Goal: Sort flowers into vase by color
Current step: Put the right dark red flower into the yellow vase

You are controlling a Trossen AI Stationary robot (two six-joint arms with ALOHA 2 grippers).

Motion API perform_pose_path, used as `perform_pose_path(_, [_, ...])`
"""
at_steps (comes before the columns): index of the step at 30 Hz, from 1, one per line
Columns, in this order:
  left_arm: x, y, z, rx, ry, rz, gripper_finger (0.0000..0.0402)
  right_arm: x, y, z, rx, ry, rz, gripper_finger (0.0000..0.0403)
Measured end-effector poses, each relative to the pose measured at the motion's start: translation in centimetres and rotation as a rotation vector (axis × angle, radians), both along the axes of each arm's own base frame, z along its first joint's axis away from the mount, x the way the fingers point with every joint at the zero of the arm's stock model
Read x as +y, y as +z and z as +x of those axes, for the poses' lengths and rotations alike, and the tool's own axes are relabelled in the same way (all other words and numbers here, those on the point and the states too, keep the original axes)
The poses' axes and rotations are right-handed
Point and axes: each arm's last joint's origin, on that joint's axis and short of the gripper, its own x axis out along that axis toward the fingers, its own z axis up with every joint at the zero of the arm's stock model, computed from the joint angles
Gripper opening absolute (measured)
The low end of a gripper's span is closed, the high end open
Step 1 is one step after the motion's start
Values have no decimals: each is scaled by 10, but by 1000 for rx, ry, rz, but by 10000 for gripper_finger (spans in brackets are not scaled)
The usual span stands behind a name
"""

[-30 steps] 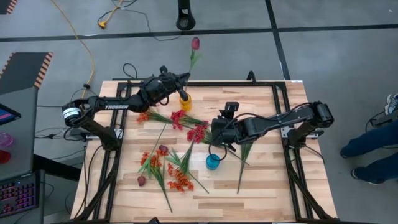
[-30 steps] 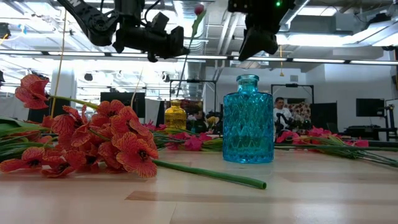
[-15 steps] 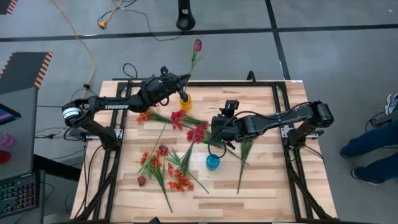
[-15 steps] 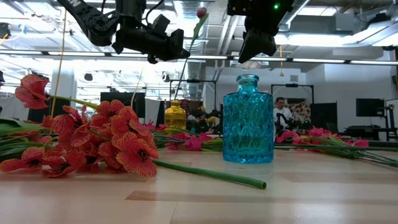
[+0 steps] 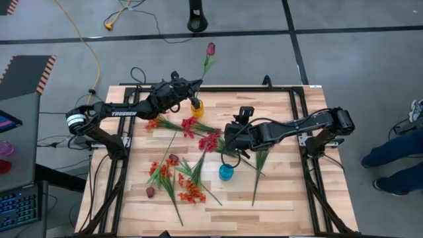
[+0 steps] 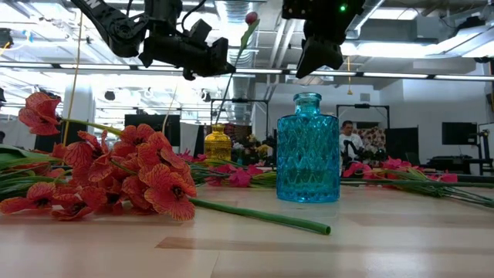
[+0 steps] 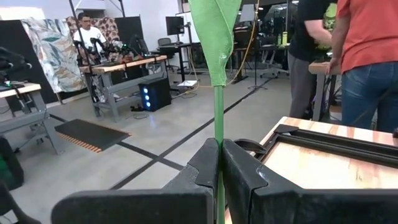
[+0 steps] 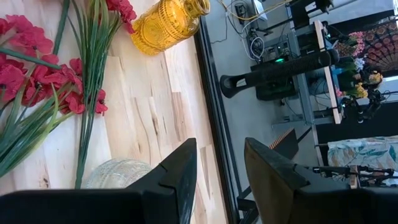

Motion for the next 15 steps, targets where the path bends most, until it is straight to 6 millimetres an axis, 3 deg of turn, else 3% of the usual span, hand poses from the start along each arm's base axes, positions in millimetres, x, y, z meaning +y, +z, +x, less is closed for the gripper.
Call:
perform_pose_path(10, [0,-2,1,3,2,-2,0,0,0,0,0,0,0,159])
perform_pose_path(15, [6,-21,13,-22,-18,-21,0,0,0,0,-4,0,1,159])
